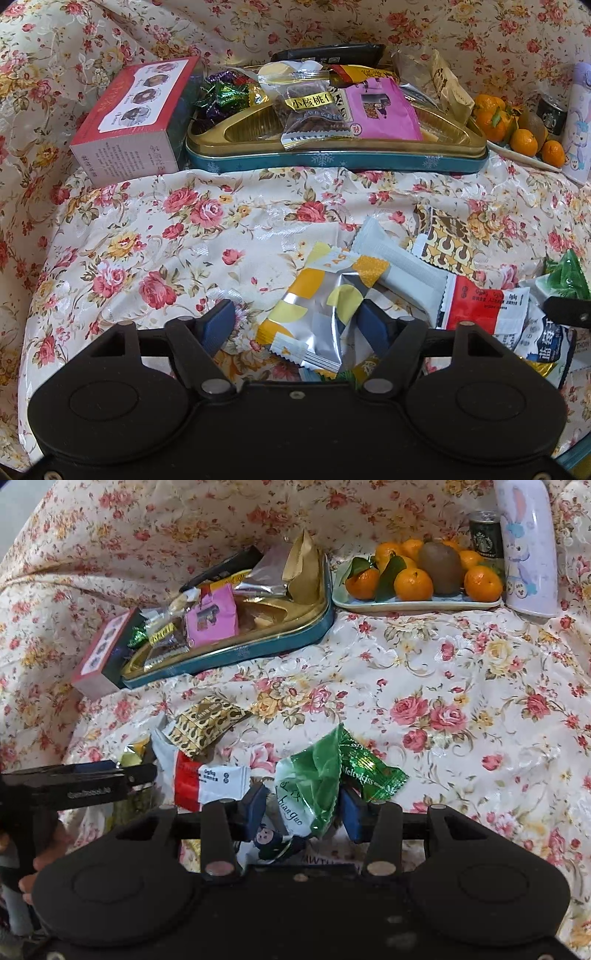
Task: Organize snacks
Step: 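Close left tool on silver-yellow pastry packet while right tool grasps green candy, then carry both snacks to the gold tray and open both tools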
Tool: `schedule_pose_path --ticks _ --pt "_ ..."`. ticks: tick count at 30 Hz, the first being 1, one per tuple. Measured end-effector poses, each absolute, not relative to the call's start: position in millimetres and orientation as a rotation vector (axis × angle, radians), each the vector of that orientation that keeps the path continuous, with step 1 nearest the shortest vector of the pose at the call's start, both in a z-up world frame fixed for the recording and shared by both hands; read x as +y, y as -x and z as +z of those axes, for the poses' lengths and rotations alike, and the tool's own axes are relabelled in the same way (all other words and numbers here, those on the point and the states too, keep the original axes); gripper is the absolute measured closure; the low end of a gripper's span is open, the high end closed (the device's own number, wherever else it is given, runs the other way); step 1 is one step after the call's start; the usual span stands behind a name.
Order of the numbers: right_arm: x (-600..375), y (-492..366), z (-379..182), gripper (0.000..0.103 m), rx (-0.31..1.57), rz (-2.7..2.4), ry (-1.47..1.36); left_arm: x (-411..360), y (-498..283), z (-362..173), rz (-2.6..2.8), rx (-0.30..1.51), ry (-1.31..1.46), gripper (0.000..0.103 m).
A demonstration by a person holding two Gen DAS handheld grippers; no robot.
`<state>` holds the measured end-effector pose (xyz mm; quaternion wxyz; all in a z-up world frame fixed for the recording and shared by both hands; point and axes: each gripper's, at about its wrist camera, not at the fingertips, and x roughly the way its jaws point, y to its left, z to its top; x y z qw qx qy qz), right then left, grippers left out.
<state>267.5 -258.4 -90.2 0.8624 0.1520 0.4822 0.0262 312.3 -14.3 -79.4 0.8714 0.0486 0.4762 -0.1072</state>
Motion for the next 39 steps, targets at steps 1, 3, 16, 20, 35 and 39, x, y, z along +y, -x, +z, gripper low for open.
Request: schedule_pose_path --ticks 1,3,16,20,35,39 --pt "-257.1 -269.0 -91.4 0.062 1.01 0.051 -0.308 -13.6 -312.5 -77.9 -0.229 0.993 -0.096 0.041" --pt "-253.1 -270.0 -92.3 0.063 0.999 0.049 -0.278 -12.7 -314.5 -74.9 -0.239 0.997 -0.085 0.049" --pt "-264.6 -254.5 -50.7 0.064 0.873 0.04 -0.313 -15.8 -306.4 -35.1 -0.259 0.957 -0.045 0.081" --pt "-263.0 -240.2 -34.5 0.064 0.836 0.038 -0.316 -18.5 -293.2 -23.1 -0.265 0.934 -0.061 0.081" --pt "-262.4 -227.7 -46.7 0.064 0.855 0.016 -0.328 -19.5 -299.8 -50.1 -0.238 0.953 -0.061 0.067" --pt "-262.6 -232.2 -54.7 0.064 0.875 0.014 -0.314 -16.1 -300.9 -55.4 -0.244 0.959 -0.02 0.055"
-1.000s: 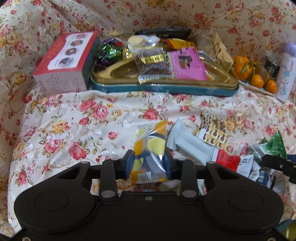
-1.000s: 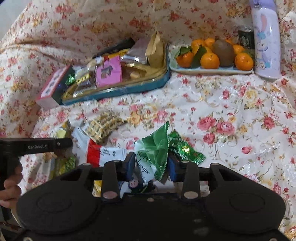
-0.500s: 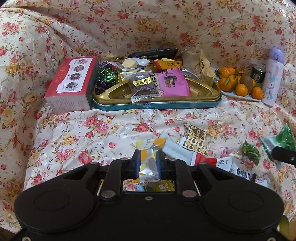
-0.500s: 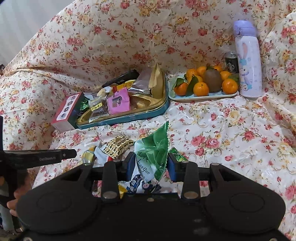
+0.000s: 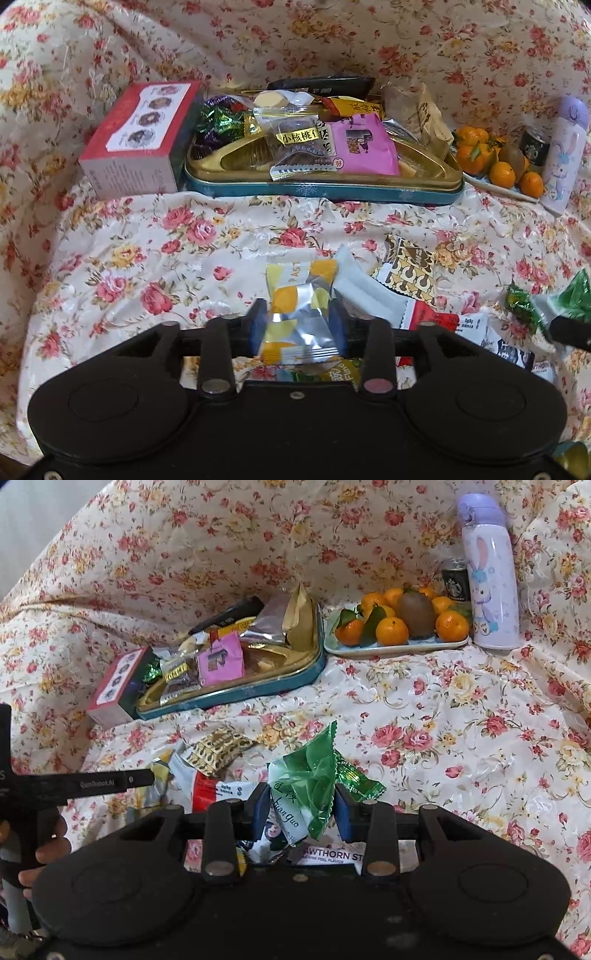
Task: Organize snacks
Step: 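Carry both snacks to the gold tray and open both tools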
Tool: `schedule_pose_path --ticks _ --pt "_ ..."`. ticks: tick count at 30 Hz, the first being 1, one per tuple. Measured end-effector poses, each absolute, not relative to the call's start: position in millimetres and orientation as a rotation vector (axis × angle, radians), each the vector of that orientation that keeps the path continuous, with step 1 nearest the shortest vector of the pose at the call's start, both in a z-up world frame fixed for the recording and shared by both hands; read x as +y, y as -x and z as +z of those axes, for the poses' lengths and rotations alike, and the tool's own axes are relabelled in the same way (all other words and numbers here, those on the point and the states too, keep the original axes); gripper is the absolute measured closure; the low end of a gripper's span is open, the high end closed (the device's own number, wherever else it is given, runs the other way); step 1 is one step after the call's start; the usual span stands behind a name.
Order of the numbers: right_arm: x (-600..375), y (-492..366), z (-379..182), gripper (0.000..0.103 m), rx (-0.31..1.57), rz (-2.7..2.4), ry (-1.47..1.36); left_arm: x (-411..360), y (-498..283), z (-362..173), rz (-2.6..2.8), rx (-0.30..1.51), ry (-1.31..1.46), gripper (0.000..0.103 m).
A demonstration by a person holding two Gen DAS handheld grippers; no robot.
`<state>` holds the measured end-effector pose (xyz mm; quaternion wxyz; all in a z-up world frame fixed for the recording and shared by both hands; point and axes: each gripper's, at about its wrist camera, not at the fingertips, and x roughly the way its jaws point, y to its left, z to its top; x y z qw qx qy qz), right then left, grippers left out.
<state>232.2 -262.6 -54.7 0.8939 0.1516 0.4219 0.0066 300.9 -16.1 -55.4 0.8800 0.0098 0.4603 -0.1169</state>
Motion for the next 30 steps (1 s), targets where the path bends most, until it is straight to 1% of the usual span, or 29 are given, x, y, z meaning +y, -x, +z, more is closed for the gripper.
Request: schedule_pose_path --ticks 7,9,10,13,18,19,20,25,30 --pt "-260.5 -238.5 -61.9 0.064 0.887 0.02 -0.304 -22.9 -309.5 -63.9 -0.237 0.981 -0.039 0.054" --pt "-259.8 -240.0 -63.4 0.064 0.89 0.022 -0.306 -26.6 -312.3 -67.1 -0.226 0.977 -0.057 0.052" --pt "-259.3 -240.4 -64.1 0.064 0.891 0.022 -0.305 -28.0 -313.7 -68.4 -0.227 0.978 -0.06 0.049" --pt "-258.0 -240.5 -64.1 0.064 0.893 0.025 -0.303 -30.4 -319.2 -75.4 -0.235 1.006 -0.064 0.049" --pt "-257.4 -238.3 -60.9 0.064 0.889 0.026 -0.295 -35.7 -318.4 -77.0 -0.239 0.995 -0.107 0.048" --pt "-257.2 -237.4 -59.7 0.064 0.888 0.025 -0.297 -35.7 -319.1 -76.8 -0.239 0.998 -0.102 0.053" --pt "-257.0 -236.5 -58.5 0.064 0.886 0.027 -0.299 -34.6 -319.6 -75.4 -0.242 0.997 -0.088 0.059" --pt "-255.1 -224.5 -44.9 0.064 0.862 0.03 -0.294 -30.1 -315.5 -63.4 -0.258 1.007 -0.016 0.061" --pt "-252.3 -204.6 -28.8 0.064 0.841 0.022 -0.28 -30.6 -282.4 -24.4 -0.247 0.933 -0.042 0.06"
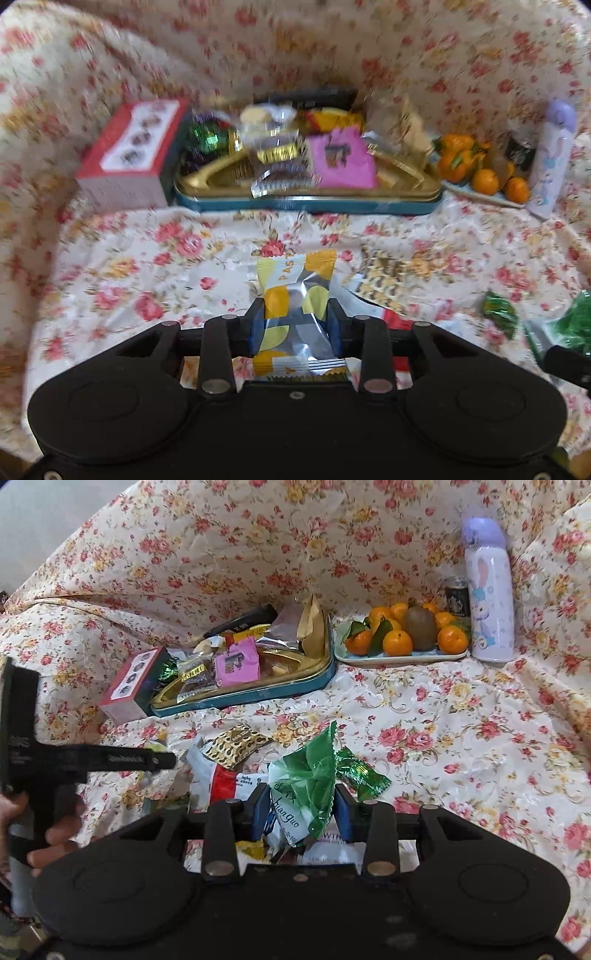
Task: Organize snacks
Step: 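Carry both snacks to the gold tray and open both tools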
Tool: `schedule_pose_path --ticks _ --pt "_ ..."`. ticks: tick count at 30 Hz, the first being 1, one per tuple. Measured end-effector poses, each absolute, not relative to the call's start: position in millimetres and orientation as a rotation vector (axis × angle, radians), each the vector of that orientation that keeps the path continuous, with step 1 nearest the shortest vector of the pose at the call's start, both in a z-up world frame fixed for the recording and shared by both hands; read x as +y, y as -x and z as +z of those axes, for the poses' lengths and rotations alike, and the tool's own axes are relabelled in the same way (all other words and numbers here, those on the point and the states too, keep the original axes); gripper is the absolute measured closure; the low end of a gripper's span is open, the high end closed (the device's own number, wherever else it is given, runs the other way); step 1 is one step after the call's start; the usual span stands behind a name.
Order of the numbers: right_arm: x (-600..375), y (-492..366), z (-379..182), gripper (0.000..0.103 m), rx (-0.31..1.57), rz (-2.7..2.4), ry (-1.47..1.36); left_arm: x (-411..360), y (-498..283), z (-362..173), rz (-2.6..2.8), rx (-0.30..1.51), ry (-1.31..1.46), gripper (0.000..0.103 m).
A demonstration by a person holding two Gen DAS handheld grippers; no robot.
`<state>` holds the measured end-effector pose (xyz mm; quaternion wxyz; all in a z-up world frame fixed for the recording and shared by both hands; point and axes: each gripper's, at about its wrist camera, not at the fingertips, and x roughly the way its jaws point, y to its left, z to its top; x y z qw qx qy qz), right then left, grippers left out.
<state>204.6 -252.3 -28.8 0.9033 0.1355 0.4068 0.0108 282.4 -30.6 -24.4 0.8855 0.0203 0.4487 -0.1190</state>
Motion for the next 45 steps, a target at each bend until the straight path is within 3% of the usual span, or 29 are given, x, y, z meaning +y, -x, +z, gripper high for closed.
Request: schedule_pose_path --ticks 10,34,45 --pt "-242.8 -144.3 -17.9 0.063 0.853 0.016 -0.292 -37.6 -192.7 18.5 -0.247 0.904 -0.087 0.06" --pt "-211.5 -40.1 -39.2 0.063 0.951 0.004 -0.258 -33.5 -86.5 -37.3 -0.126 1.074 -0.15 0.059" --pt "-204.8 -35.1 -40.5 0.062 0.977 -0.002 -0.214 -28.9 -75.5 -36.0 -0.131 1.021 -0.163 0.056"
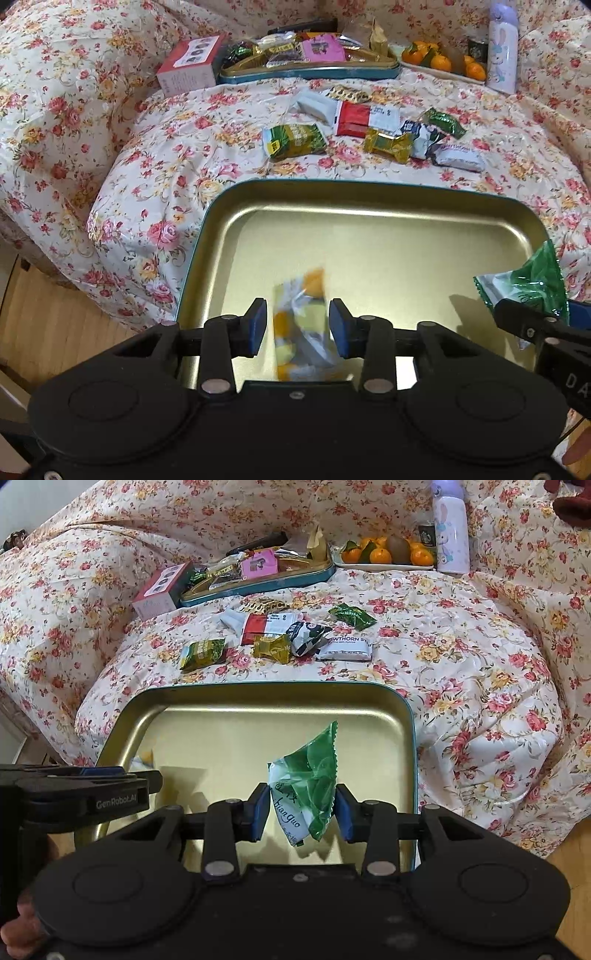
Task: Organize snacks
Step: 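Carry both snacks to the gold tray and open both tools, then lift both tools away from the tray toward the snacks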
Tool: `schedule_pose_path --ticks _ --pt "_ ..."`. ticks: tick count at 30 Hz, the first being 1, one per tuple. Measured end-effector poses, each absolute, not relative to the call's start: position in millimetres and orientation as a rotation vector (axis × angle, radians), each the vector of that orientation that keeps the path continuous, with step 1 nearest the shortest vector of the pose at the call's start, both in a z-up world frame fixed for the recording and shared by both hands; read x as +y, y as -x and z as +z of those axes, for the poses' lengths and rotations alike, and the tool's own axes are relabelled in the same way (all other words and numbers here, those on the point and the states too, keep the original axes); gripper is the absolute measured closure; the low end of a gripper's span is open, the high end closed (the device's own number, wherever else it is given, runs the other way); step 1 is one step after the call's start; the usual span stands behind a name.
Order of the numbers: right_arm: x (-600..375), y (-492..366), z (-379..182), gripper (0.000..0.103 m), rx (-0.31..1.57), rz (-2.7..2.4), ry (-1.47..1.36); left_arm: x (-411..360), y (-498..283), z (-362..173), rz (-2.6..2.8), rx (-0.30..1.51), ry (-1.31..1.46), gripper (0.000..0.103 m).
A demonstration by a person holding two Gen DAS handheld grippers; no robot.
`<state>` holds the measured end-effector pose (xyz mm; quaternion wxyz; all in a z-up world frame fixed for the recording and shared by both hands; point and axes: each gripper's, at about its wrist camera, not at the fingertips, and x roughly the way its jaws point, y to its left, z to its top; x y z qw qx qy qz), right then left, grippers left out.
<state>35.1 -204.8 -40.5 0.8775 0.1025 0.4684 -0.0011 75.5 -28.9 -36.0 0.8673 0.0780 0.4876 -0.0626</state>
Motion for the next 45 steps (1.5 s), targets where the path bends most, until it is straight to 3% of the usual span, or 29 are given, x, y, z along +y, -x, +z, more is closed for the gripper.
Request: schedule_pose_path --ticks 4,18,27,45 --pt "-201.4 -36.0 -37.5 0.05 0.964 -0.026 -0.172 -29.6 -74.4 -33.2 -0.138 1.003 -0.163 0.056" --pt "-203.4 -40.1 -36.4 0.04 0.97 -0.054 -0.175 -31.2 -75.7 -39.5 -0.105 1.034 -0.179 0.055" --pt "-202.5 -44.1 -36.6 0.025 0.97 -0.089 -0.138 -32.9 -76.1 -38.7 -0.108 1.025 -0.187 0.055" --pt "-197.1 -52.9 -40.3 0.025 0.99 -0.084 -0.089 -33.2 -79.4 -37.5 -0.112 1.026 -0.172 0.055"
